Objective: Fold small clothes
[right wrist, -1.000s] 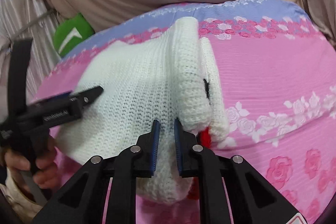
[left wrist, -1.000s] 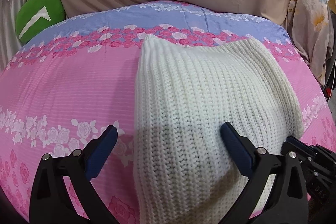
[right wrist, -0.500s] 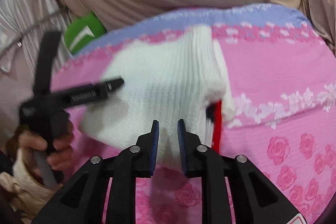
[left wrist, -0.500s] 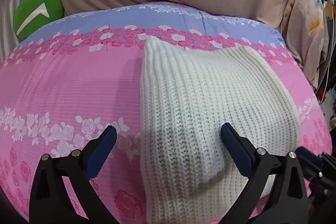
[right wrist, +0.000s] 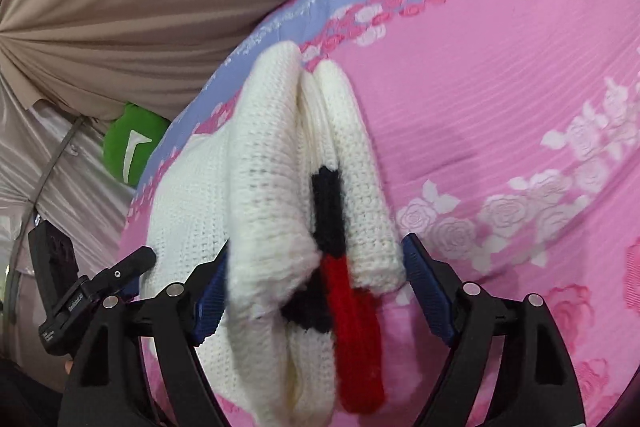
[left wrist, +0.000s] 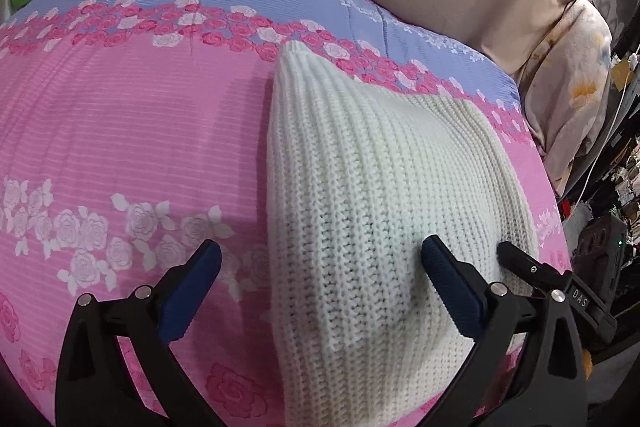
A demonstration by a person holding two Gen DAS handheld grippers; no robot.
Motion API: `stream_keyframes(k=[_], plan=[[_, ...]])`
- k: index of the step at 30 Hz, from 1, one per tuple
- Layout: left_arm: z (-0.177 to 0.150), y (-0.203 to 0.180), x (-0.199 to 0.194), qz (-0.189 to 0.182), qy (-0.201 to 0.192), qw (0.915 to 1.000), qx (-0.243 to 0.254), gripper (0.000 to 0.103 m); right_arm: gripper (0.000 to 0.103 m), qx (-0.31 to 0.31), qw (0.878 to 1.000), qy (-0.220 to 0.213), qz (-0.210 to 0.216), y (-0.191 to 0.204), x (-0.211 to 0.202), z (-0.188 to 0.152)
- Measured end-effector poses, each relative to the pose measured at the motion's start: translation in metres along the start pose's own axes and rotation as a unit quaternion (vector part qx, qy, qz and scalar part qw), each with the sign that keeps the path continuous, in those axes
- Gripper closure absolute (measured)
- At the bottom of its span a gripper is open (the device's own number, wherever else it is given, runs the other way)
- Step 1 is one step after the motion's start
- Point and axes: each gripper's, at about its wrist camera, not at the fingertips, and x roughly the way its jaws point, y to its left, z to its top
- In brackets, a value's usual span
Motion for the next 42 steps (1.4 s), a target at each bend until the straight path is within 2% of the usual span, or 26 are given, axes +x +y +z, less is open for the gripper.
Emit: stream_keyframes(k=[7, 13, 23, 25, 26, 29, 32, 34, 36, 39, 42], plan=[[0.006, -0.015, 0.037, -0.034, 0.026, 0.9991, -0.008, 0.005, 0.021, -0.01, 1.0, -0.007, 0.026, 0.002, 0.022, 0.014], [0.004, -0.024, 0.042, -0.014, -0.008, 0.9997, 0.018, 0.005, 0.02, -0.049, 0.999, -0.017, 0.014, 0.011, 0.025, 0.014], [-0.002, -0.026, 0.042, -0.009, -0.049, 0.998, 0.04, 0.005, 0.02, -0.066, 0.998, -0.018, 0.009, 0.014, 0.027, 0.014], [-0.002, -0.024, 0.042, -0.014, -0.049, 0.9979, 0.04, 0.005, 0.022, -0.067, 0.998, -0.017, 0.009, 0.015, 0.028, 0.015], [-0.001, -0.023, 0.042, -0.018, -0.049, 0.9978, 0.039, 0.005, 0.026, -0.068, 0.997, -0.017, 0.008, 0.014, 0.029, 0.015], [0.0, -0.021, 0.04, -0.032, -0.047, 0.9975, 0.043, 0.005, 0.045, -0.072, 0.997, -0.014, 0.013, 0.015, 0.029, 0.014], [0.001, -0.023, 0.028, -0.043, -0.053, 0.9962, 0.054, 0.024, 0.056, -0.077, 0.997, -0.031, 0.008, 0.02, 0.02, 0.009], [0.004, -0.025, 0.015, -0.051, -0.055, 0.9952, 0.064, 0.043, 0.059, -0.081, 0.996, -0.046, -0.002, 0.03, 0.009, 0.004], [0.009, -0.026, -0.001, -0.069, -0.055, 0.9934, 0.074, 0.05, 0.061, -0.082, 0.995, -0.059, 0.003, 0.041, -0.005, -0.002], [0.013, -0.035, -0.031, -0.102, -0.063, 0.9879, 0.098, 0.053, 0.062, -0.105, 0.99, -0.09, 0.01, 0.067, -0.037, -0.011], [0.016, -0.05, -0.076, -0.116, -0.11, 0.9769, 0.142, 0.053, 0.062, -0.141, 0.98, -0.14, 0.009, 0.099, -0.077, -0.016]])
